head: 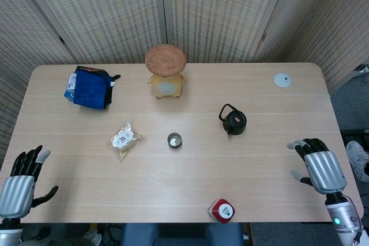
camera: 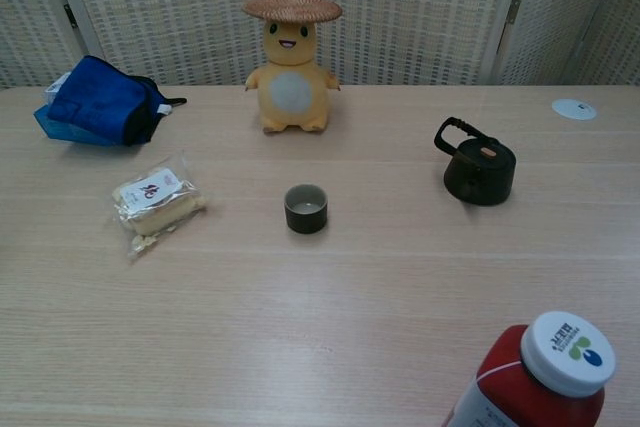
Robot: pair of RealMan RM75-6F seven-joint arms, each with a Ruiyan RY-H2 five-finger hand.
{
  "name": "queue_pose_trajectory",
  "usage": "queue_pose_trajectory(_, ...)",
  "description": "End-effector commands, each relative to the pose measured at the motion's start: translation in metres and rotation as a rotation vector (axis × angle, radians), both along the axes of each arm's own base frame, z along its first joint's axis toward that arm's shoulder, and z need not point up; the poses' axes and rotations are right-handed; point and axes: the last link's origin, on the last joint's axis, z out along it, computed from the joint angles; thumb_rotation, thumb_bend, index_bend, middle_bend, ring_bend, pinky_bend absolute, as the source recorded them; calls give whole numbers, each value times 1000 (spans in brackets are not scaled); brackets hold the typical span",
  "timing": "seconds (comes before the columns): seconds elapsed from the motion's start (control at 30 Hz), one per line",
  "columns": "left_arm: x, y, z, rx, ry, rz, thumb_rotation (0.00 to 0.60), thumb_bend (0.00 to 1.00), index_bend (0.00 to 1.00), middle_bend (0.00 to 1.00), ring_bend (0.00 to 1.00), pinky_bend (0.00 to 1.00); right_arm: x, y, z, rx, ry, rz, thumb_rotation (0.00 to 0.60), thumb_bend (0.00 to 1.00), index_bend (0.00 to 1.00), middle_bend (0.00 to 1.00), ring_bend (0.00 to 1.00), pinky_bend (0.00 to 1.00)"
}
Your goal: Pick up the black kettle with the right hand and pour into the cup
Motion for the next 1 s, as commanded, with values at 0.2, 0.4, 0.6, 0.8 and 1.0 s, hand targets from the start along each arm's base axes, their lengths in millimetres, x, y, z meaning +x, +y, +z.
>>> queue_pose_trajectory(0.2,-1,-2,0,2,-2,3,600,221,95,0,0,0,28,-42,-11,112,31,64,600,282,310,321,234,239)
queue_pose_trajectory(0.4,-2,-4,2,5,-1,5,600,222,95,0,0,0,51,-81,-26,200,53,111,600,539,300,321,234,239)
queue_pose_trajectory(0.6,-3,-7,4,12,1,12,600,222,95,0,0,0,71,-117,-46,266,81,137,600,640,300,342,234,239)
queue_pose_trajectory(0.8,-2,-8,6,18,3,12,600,222,95,0,0,0,87,-146,-69,305,104,153,600,571,300,352,234,237)
queue_pose_trajectory(1.0,-3,-10,7,20,5,18,600,222,98,0,0,0,100,-171,-93,339,142,152,600,203,300,343,234,202)
